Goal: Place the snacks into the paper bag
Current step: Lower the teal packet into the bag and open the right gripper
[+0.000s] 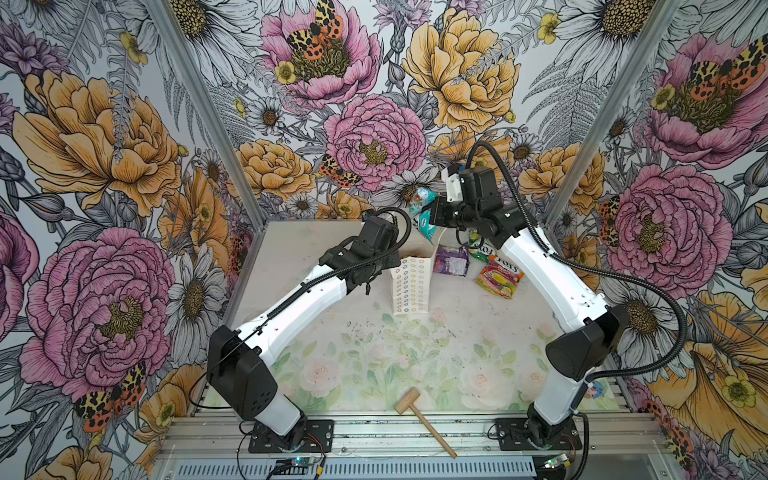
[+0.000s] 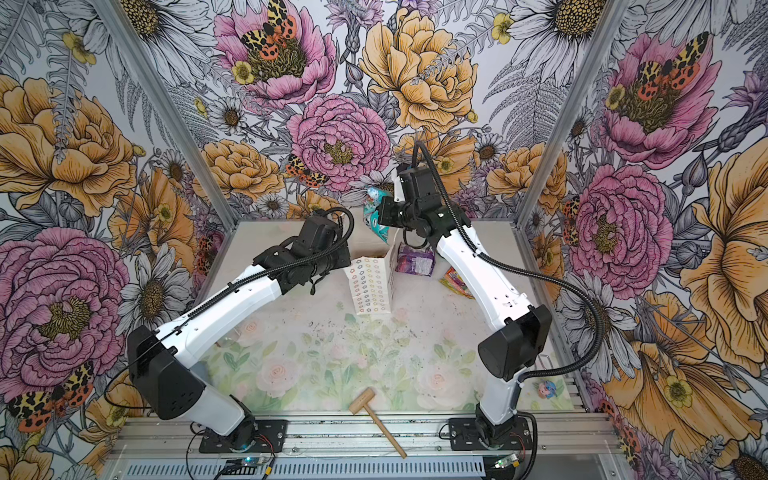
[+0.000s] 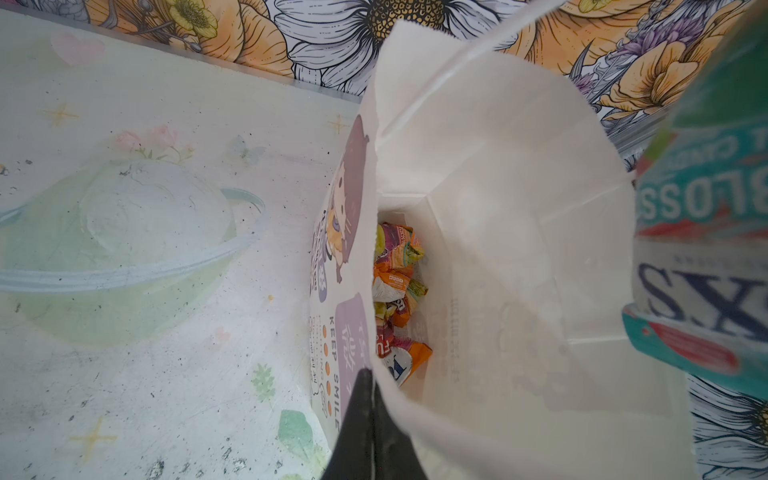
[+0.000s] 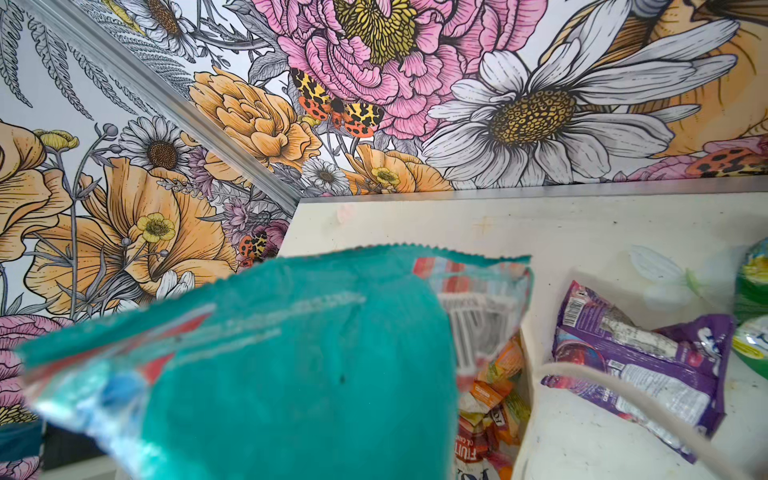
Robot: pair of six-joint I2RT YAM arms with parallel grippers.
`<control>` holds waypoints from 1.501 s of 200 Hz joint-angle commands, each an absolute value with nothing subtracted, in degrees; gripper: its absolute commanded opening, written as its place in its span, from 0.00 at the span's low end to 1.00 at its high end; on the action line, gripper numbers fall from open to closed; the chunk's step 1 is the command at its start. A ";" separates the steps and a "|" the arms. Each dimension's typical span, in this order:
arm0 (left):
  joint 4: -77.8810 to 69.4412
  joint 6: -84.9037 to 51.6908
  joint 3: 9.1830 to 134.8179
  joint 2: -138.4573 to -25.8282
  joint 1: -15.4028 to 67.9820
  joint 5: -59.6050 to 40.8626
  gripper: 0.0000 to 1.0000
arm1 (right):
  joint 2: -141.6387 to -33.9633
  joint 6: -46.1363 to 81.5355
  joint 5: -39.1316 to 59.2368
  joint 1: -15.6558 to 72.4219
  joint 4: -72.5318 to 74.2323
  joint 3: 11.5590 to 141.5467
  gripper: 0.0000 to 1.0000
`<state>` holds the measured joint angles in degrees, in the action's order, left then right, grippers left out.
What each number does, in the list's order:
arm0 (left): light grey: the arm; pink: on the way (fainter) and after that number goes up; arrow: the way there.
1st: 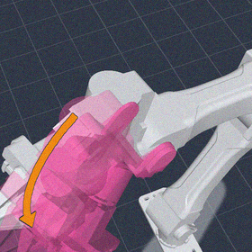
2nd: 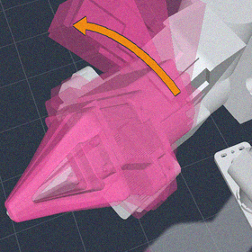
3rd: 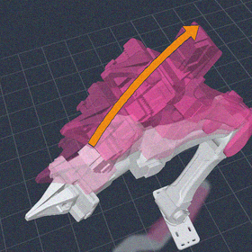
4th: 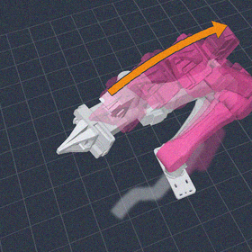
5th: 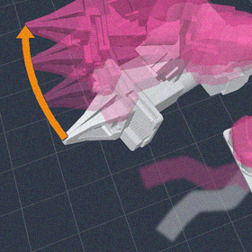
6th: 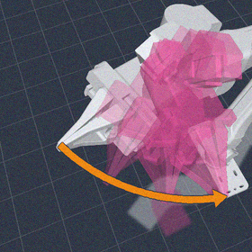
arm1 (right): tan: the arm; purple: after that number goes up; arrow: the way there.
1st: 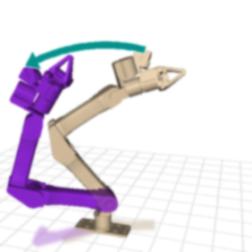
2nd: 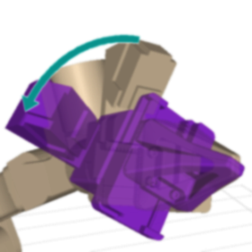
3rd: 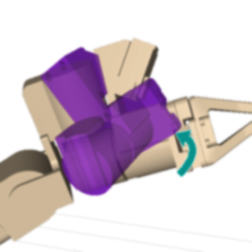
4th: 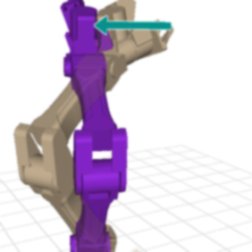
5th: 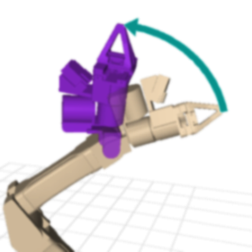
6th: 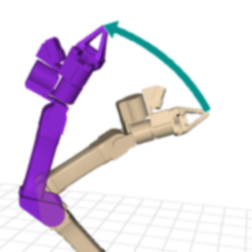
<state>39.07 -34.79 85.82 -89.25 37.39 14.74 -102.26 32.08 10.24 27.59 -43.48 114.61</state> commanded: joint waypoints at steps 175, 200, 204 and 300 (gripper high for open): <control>37.70 -36.13 86.33 -89.65 38.14 14.33 0.00 | -101.38 30.78 1.07 31.72 -54.39 117.54 0.08; 37.64 -36.09 86.22 -89.57 37.98 14.41 0.00 | -101.86 30.73 0.93 32.10 -54.84 118.40 0.19; 37.70 -36.12 86.23 -89.59 38.04 14.44 0.00 | -101.95 30.76 0.84 32.16 -54.89 118.52 0.21; 37.70 -36.09 86.23 -89.55 37.98 14.41 0.00 | -102.17 30.50 0.39 32.34 -55.02 118.97 0.31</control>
